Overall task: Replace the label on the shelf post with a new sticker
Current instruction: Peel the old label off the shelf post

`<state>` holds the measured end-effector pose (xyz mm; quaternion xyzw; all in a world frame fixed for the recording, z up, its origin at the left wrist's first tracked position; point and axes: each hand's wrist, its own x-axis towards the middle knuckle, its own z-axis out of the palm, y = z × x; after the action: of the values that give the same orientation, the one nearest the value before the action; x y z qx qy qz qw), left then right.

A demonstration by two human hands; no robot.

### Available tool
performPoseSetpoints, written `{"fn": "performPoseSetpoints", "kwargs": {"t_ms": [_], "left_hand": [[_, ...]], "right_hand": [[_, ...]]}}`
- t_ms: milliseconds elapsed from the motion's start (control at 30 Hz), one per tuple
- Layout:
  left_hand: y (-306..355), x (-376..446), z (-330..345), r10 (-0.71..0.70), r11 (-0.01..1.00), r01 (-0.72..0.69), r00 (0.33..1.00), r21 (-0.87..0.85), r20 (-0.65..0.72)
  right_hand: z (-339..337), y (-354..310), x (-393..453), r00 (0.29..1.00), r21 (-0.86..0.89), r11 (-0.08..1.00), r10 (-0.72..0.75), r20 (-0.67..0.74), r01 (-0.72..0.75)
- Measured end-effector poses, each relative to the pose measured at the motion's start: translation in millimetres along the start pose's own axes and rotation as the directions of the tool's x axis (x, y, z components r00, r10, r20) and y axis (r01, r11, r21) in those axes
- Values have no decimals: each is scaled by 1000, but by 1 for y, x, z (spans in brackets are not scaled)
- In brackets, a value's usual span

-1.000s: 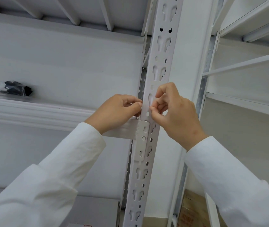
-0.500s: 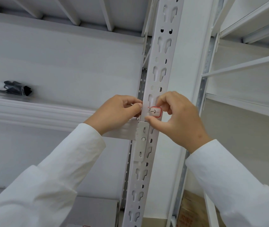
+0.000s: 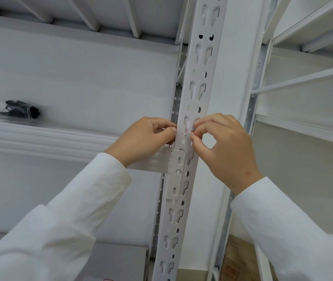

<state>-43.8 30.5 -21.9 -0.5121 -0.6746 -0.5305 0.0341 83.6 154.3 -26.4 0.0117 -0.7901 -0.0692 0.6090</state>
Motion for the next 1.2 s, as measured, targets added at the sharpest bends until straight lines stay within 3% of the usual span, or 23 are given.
{"fn": "performPoseSetpoints", "kwargs": {"t_ms": [600,767,933,1200], "left_hand": [[-1,0,0,2,1000,-2,1000,-5,-2],[-2,0,0,4,1000,-4,1000,3,-10],[-1,0,0,17,1000,-17,1000,10,-7],[-1,0,0,19,1000,-19,1000,12,-9]], "right_hand": [[-5,-1,3,998,26,1000,-17,59,16],[0,-8,7,1000,-42,999,-3,30,4],[6,-8,10,996,-55,995,83,-14,-83],[9,-11,4,973,101,969,229,-4,-228]]}}
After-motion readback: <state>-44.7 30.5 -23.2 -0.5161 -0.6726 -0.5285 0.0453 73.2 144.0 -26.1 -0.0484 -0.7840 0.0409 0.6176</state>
